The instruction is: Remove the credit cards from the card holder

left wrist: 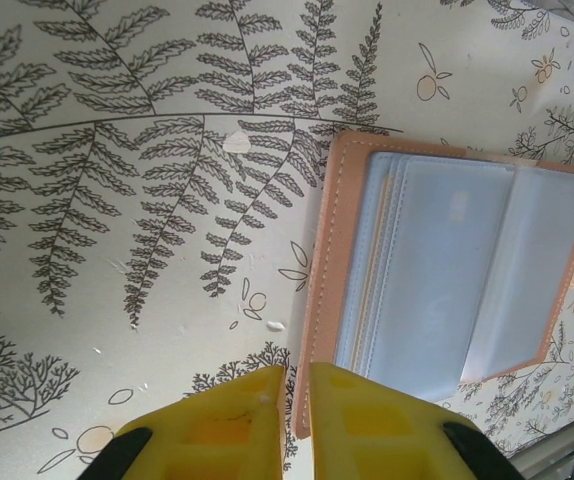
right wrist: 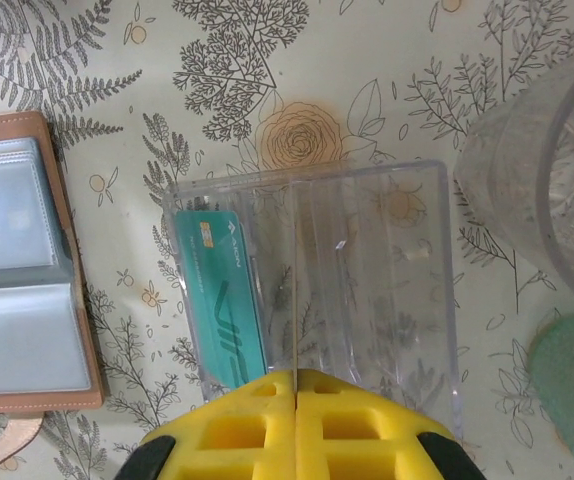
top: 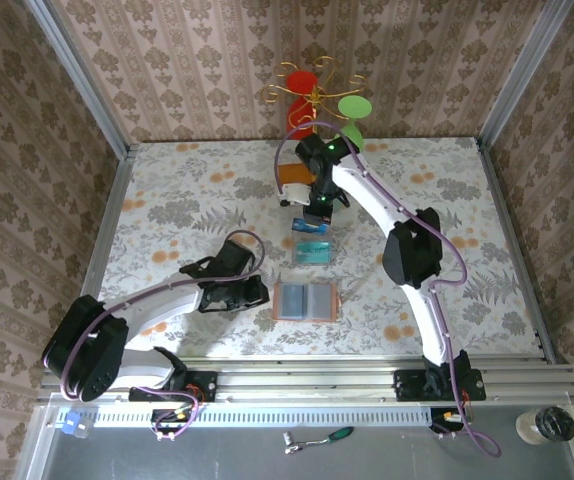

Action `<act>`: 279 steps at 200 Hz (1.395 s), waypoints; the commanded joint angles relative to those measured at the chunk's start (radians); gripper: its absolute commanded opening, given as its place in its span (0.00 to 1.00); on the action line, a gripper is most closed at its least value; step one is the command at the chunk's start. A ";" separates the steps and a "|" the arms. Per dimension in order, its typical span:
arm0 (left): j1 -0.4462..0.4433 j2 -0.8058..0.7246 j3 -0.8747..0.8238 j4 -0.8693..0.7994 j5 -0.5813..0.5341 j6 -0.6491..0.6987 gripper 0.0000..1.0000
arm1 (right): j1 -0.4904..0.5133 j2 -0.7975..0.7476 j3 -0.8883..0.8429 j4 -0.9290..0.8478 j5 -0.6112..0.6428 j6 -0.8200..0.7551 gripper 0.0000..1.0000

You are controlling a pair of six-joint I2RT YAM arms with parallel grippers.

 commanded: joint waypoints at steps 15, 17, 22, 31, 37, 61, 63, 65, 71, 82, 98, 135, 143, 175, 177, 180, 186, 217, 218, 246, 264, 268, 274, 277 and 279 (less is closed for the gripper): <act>0.017 -0.022 -0.016 -0.023 -0.001 -0.006 0.14 | -0.007 0.080 0.095 -0.147 -0.052 -0.058 0.00; 0.018 -0.022 -0.016 -0.023 -0.001 -0.006 0.14 | -0.006 0.084 0.098 -0.152 -0.053 -0.061 0.00; 0.018 -0.024 -0.018 -0.025 -0.002 -0.006 0.14 | -0.007 0.091 0.103 -0.161 -0.054 -0.065 0.00; 0.021 -0.027 -0.023 -0.025 -0.004 -0.008 0.15 | -0.007 0.104 0.110 -0.173 -0.052 -0.069 0.00; 0.023 -0.030 -0.027 -0.021 -0.005 -0.012 0.15 | -0.008 0.108 0.110 -0.177 -0.052 -0.071 0.00; 0.024 -0.039 -0.038 -0.012 -0.004 -0.021 0.15 | -0.012 0.122 0.110 -0.183 -0.060 -0.075 0.00; 0.023 -0.039 -0.038 -0.012 -0.004 -0.021 0.15 | -0.012 0.123 0.110 -0.183 -0.060 -0.075 0.00; 0.023 -0.040 -0.039 -0.013 -0.004 -0.023 0.15 | -0.013 0.125 0.109 -0.183 -0.060 -0.075 0.00; 0.024 -0.042 -0.038 -0.016 -0.004 -0.020 0.15 | -0.014 0.129 0.109 -0.185 -0.059 -0.077 0.00; 0.026 -0.045 -0.038 -0.024 -0.004 -0.015 0.15 | -0.015 0.136 0.108 -0.186 -0.060 -0.078 0.00; 0.030 -0.051 -0.041 -0.030 -0.004 -0.012 0.15 | -0.017 0.147 0.105 -0.183 -0.058 -0.080 0.00; 0.037 -0.053 -0.044 -0.033 -0.001 -0.011 0.15 | -0.018 0.170 0.099 -0.169 -0.075 -0.087 0.00; 0.039 -0.053 -0.044 -0.032 -0.001 -0.011 0.15 | -0.018 0.176 0.096 -0.165 -0.076 -0.086 0.00; 0.040 -0.057 -0.051 -0.032 -0.001 -0.011 0.15 | -0.018 0.195 0.082 -0.162 -0.086 -0.087 0.00; 0.040 -0.056 -0.051 -0.032 -0.001 -0.011 0.15 | -0.018 0.196 0.083 -0.162 -0.086 -0.088 0.00; 0.040 -0.056 -0.052 -0.033 0.000 -0.011 0.15 | -0.018 0.197 0.083 -0.161 -0.085 -0.088 0.00; 0.042 -0.056 -0.052 -0.033 0.001 -0.011 0.15 | -0.019 0.196 0.083 -0.159 -0.084 -0.087 0.00; 0.045 -0.054 -0.048 -0.031 0.003 -0.008 0.16 | -0.023 0.159 0.089 -0.138 -0.078 -0.072 0.12; 0.045 -0.054 -0.048 -0.030 0.003 -0.008 0.16 | -0.022 0.158 0.089 -0.137 -0.078 -0.071 0.12; 0.048 -0.047 -0.040 -0.031 0.006 0.000 0.16 | -0.029 0.088 0.087 -0.109 -0.088 -0.048 0.20; 0.049 -0.043 -0.036 -0.029 0.010 0.006 0.16 | -0.030 0.042 0.072 -0.097 -0.092 -0.027 0.24; 0.050 -0.041 -0.034 -0.030 0.012 0.007 0.16 | -0.030 0.030 0.066 -0.093 -0.091 -0.022 0.24; 0.050 -0.038 -0.032 -0.029 0.013 0.010 0.16 | -0.030 0.013 0.053 -0.084 -0.089 -0.013 0.24; 0.050 -0.037 -0.030 -0.028 0.013 0.012 0.16 | -0.030 0.004 0.045 -0.078 -0.088 -0.007 0.24; 0.051 -0.036 -0.030 -0.029 0.014 0.012 0.16 | -0.031 -0.002 0.040 -0.075 -0.088 -0.003 0.24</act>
